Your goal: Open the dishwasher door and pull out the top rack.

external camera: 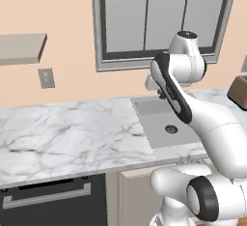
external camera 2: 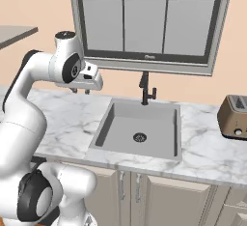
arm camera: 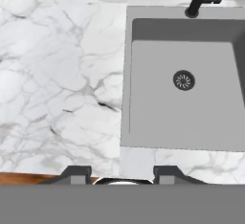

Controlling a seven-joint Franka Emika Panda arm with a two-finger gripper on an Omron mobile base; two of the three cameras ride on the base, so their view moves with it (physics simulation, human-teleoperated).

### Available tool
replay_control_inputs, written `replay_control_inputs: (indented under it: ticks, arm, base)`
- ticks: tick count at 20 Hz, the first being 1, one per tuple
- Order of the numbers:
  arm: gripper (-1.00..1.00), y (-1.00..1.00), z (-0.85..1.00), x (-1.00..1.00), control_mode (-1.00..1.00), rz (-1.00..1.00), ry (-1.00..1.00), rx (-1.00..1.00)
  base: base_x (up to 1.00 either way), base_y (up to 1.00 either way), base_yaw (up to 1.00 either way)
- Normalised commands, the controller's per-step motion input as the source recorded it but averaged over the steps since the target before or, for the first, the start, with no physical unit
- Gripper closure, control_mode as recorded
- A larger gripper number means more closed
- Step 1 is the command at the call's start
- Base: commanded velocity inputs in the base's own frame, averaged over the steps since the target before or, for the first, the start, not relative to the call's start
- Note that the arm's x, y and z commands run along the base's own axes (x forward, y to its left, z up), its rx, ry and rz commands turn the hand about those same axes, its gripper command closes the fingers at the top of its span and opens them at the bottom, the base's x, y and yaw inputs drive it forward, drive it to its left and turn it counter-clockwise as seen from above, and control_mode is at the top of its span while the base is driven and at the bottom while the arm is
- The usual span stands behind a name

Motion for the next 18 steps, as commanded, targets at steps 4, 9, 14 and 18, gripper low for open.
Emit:
replay_control_inputs:
  ticks: [4,9,14,18]
  arm:
    - [-1.0,0.0,0.0,0.0,1.0,0.0,0.0,0.0]
    - [-1.0,0.0,0.0,0.0,1.0,0.0,0.0,0.0]
    - [-1.0,0.0,0.0,0.0,1.0,0.0,0.0,0.0]
    - [-1.0,0.0,0.0,0.0,1.0,0.0,0.0,0.0]
  base:
    - [0.0,0.0,0.0]
    - [0.0,0.0,0.02]
    - [-0.12,-0.04,0.28]
    - [-0.41,-0.11,0.45]
